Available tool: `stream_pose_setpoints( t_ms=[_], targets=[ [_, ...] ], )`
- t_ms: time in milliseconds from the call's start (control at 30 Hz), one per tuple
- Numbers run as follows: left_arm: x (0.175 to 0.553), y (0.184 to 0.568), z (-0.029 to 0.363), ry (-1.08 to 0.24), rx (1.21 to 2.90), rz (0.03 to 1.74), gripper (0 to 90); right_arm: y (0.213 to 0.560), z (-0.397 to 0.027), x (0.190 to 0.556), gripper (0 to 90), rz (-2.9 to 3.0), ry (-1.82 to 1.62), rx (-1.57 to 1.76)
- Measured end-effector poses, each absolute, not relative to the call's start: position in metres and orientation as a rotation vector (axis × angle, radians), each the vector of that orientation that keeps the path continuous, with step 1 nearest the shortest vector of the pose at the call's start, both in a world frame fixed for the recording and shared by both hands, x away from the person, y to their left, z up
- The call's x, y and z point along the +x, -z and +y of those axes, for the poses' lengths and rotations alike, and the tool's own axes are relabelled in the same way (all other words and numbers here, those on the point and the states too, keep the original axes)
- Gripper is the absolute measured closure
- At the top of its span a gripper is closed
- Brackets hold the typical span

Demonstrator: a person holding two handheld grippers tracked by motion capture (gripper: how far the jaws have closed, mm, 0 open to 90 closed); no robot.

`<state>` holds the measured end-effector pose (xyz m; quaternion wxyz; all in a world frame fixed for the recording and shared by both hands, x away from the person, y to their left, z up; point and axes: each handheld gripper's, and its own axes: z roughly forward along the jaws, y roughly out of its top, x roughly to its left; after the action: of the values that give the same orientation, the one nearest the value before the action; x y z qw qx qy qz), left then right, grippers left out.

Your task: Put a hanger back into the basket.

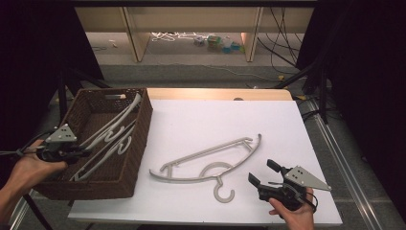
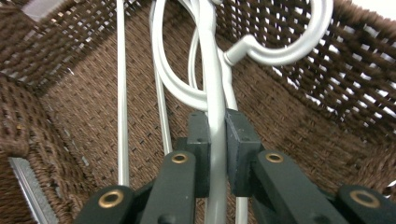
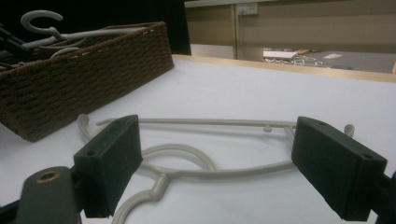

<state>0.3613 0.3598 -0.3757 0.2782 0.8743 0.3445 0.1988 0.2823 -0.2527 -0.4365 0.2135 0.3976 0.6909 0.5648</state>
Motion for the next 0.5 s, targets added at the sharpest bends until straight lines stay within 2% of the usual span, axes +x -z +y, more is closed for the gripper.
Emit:
stream_pose_setpoints(
  t_ms=[300,333,367,467,500],
  targets=[
    [0.371,0.396,0.351,-0.495,2.375,0.963,81.4,0.437,-0.252,0.282,16.8,1.921,-1.567,1.106],
    [0.372,0.397,0.352,-0.486,2.401,0.961,81.3,0.437,-0.252,0.282,16.8,1.919,-1.570,1.107],
    [0.374,0.392,0.354,-0.417,2.489,0.953,81.1,0.437,-0.252,0.283,16.8,1.916,-1.571,1.105],
    [0.374,0.397,0.351,-0.423,2.479,0.980,79.6,0.438,-0.251,0.283,16.8,1.913,-1.575,1.101],
    [0.375,0.394,0.353,-0.405,2.500,0.953,76.6,0.438,-0.252,0.283,16.8,1.918,-1.574,1.104]
  ],
)
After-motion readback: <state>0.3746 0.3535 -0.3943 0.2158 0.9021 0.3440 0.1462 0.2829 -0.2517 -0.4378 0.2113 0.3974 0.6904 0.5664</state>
